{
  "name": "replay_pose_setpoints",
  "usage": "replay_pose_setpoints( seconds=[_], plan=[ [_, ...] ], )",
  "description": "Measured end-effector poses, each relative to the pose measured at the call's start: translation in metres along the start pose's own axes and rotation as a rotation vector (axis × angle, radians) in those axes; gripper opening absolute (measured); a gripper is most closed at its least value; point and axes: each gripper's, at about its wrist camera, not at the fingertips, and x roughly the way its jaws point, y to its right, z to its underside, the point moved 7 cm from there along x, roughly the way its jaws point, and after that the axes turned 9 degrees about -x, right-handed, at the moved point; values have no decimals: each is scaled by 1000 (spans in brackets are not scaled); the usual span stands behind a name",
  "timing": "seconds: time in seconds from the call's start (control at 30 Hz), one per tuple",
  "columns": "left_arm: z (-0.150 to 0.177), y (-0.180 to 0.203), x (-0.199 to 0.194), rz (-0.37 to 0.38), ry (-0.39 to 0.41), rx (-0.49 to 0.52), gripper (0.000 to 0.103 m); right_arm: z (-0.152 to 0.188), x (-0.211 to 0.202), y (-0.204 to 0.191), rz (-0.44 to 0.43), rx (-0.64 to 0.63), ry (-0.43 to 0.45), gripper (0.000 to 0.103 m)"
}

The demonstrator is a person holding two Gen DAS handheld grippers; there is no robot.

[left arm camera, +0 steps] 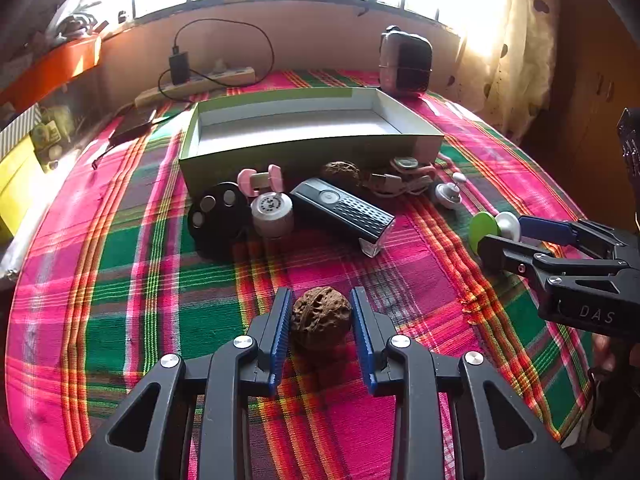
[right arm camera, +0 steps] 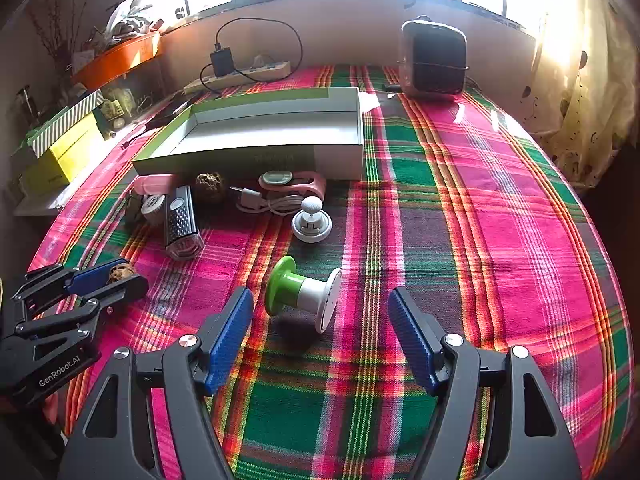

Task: Organize objects
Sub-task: 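Lift the walnut with the left gripper while the right gripper grasps the green-white spool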

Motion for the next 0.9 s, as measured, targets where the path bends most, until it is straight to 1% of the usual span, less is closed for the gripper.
replay_pose_setpoints(
  seconds=[0.27,0.3,0.33,0.5,0.57,0.63,0.73,0.9],
  plan=[
    [-2,-3,2,-1,1,-11,28,-3,6,-1,12,13,-10,69],
    [-2,-3,2,-1,1,-9,28,-2,6,0,17,16,-12,67],
    [-2,-3,2,-2,1,-7,28,-2,6,2,22,18,-11,63],
    [-2,-5,2,-5,5,-8,28,-1,8,4,14,29,-15,59],
    [-2,-5,2,-3,4,-9,28,0,8,3,12,27,-16,53],
    [-2,-6,2,-2,4,-11,28,1,9,3,12,26,-18,51],
    [-2,-7,2,-2,4,-11,28,1,9,2,9,20,-15,43],
    [-2,-10,1,-2,5,-15,28,2,8,0,3,11,-10,35]
  ],
)
